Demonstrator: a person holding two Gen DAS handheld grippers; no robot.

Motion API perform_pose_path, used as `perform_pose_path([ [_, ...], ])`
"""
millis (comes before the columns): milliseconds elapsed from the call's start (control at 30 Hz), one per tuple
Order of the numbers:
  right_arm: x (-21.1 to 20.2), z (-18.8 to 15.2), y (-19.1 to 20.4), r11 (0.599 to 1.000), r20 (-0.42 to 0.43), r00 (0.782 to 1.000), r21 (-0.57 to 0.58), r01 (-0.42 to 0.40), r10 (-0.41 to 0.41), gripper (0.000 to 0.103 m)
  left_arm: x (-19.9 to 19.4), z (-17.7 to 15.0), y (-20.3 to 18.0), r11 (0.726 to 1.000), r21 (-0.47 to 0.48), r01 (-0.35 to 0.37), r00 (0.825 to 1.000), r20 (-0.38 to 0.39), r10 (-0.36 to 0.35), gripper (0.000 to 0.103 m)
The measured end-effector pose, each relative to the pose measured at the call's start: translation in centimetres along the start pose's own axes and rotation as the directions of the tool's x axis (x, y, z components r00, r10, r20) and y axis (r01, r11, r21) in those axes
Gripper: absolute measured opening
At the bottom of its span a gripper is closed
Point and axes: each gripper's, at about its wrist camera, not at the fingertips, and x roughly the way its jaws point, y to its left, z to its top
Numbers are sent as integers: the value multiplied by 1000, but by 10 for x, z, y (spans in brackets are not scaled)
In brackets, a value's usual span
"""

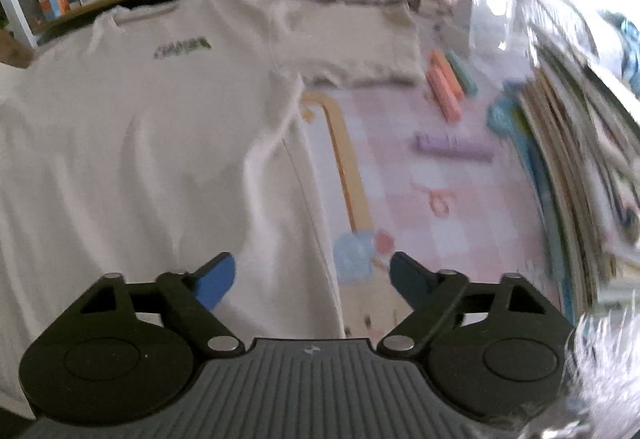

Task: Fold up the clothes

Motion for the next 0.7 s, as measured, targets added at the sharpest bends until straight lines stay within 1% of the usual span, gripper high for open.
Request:
perform_pose_path([
  [133,4,-12,0,1000,-37,999,9,-16,16,56,8,-10,-9,1000,11,12,999,-30,-11,47],
  [200,3,-16,2,1000,-31,999,12,-23,23,48,12,-12,-10,1000,22,7,999,-34,-7,47],
  [233,1,-16,4,999,-34,999,10,-33,34,33,14,-12,-11,1000,27,5,999,-36,-4,47],
  [267,-1,-15,6,999,-40,998,7,-47,47,12,15,-13,-11,999,34,1,999,-38,0,47],
  [333,-4,-15,9,997,-47,996,3,-74,74,7,16,-13,-12,999,46,-8,999,-41,10,48],
  [400,-10,-15,12,998,-30,997,-12,-68,68,5,15,-12,-12,999,49,-6,999,-43,8,48],
  [433,-11,-15,11,999,-19,999,-9,-41,41,5,15,-13,-12,999,51,-7,999,-42,9,48],
  [467,-12,-15,6,1000,-6,1000,3,8,-8,5,15,-13,-12,999,53,-8,999,-42,10,48],
  [533,-8,-15,-6,996,-13,998,61,59,-59,4,14,-13,-13,998,57,-10,999,-42,13,48],
  [600,-4,-16,-13,995,-24,998,83,63,-61,4,14,-13,-13,998,60,-9,999,-40,11,48],
  [700,-5,-15,-17,994,-17,998,89,63,-62,4,14,-13,-10,999,49,-3,999,-38,5,48],
])
